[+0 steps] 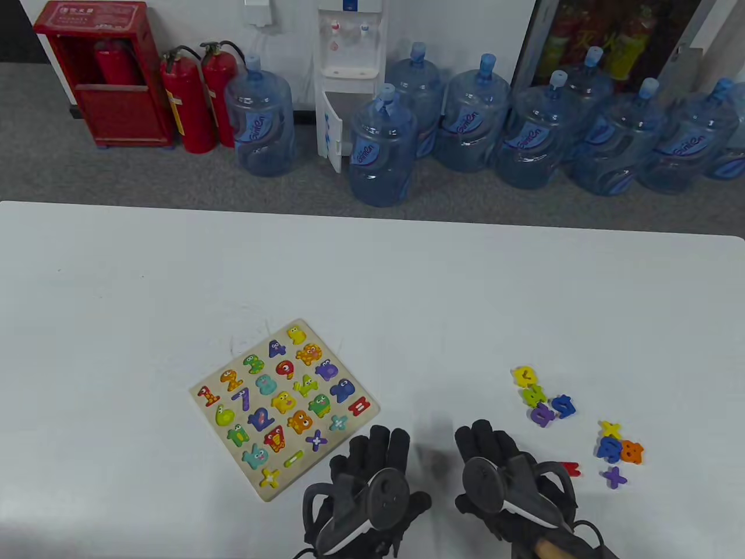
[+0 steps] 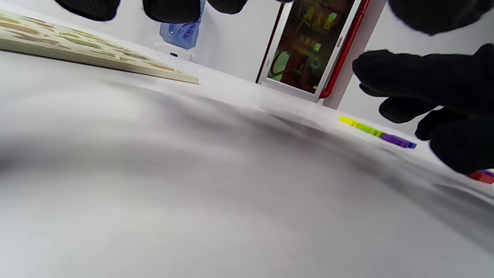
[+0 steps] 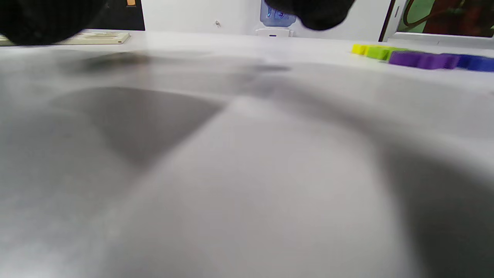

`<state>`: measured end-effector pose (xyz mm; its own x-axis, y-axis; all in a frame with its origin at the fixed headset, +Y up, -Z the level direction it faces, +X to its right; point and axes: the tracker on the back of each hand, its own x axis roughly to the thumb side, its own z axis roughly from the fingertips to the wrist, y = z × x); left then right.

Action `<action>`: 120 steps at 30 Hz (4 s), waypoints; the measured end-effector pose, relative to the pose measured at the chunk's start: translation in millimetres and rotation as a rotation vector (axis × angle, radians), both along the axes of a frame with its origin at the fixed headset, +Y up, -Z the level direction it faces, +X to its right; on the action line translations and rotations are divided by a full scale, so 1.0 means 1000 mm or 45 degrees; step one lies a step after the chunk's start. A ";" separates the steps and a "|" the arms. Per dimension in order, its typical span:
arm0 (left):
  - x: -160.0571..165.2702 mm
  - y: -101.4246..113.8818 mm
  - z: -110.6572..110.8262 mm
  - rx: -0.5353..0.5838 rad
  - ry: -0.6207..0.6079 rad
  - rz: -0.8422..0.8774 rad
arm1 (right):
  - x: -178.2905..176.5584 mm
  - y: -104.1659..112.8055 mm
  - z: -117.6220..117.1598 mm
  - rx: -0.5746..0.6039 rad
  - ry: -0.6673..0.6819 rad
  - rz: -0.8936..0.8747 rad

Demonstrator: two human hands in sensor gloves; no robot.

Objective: Hold math block puzzle and insert math blocks into matching slots

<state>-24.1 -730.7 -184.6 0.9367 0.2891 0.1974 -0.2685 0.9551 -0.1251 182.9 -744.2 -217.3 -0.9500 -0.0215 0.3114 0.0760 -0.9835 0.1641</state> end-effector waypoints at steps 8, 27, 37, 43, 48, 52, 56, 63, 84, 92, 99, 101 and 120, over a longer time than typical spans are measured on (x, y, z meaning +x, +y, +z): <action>-0.017 0.000 -0.011 -0.086 0.116 -0.070 | 0.009 0.003 -0.008 -0.009 -0.071 -0.015; -0.119 -0.025 -0.028 -0.600 0.442 -0.113 | 0.125 0.001 -0.043 -0.163 -0.741 0.088; -0.075 -0.018 -0.027 -0.571 0.145 -0.207 | 0.107 -0.001 -0.043 -0.088 -0.638 0.184; -0.069 -0.014 -0.025 -0.635 0.032 -0.067 | 0.089 -0.002 -0.039 -0.019 -0.526 0.248; -0.045 -0.010 -0.019 -0.612 -0.108 -0.118 | 0.075 -0.002 -0.033 0.011 -0.413 0.245; -0.031 -0.008 -0.016 -0.592 -0.183 -0.135 | 0.061 -0.004 -0.028 0.063 -0.334 0.274; -0.025 -0.005 -0.013 -0.571 -0.278 -0.059 | 0.055 -0.001 -0.026 0.050 -0.288 0.259; -0.047 0.006 -0.015 -0.426 -0.206 0.107 | 0.072 0.011 -0.026 -0.064 -0.328 0.174; -0.047 -0.022 -0.026 -0.534 0.078 -0.431 | 0.059 0.005 -0.024 0.012 -0.228 0.124; -0.041 -0.022 -0.025 -0.531 0.053 -0.446 | 0.045 0.020 -0.015 0.092 -0.141 0.070; -0.040 -0.022 -0.025 -0.525 0.046 -0.450 | 0.034 0.017 -0.010 0.041 -0.008 -0.006; -0.039 -0.022 -0.025 -0.530 0.036 -0.440 | 0.031 0.014 -0.010 0.081 -0.029 0.094; -0.038 -0.021 -0.024 -0.531 -0.007 -0.394 | 0.037 0.001 -0.016 0.120 -0.133 0.225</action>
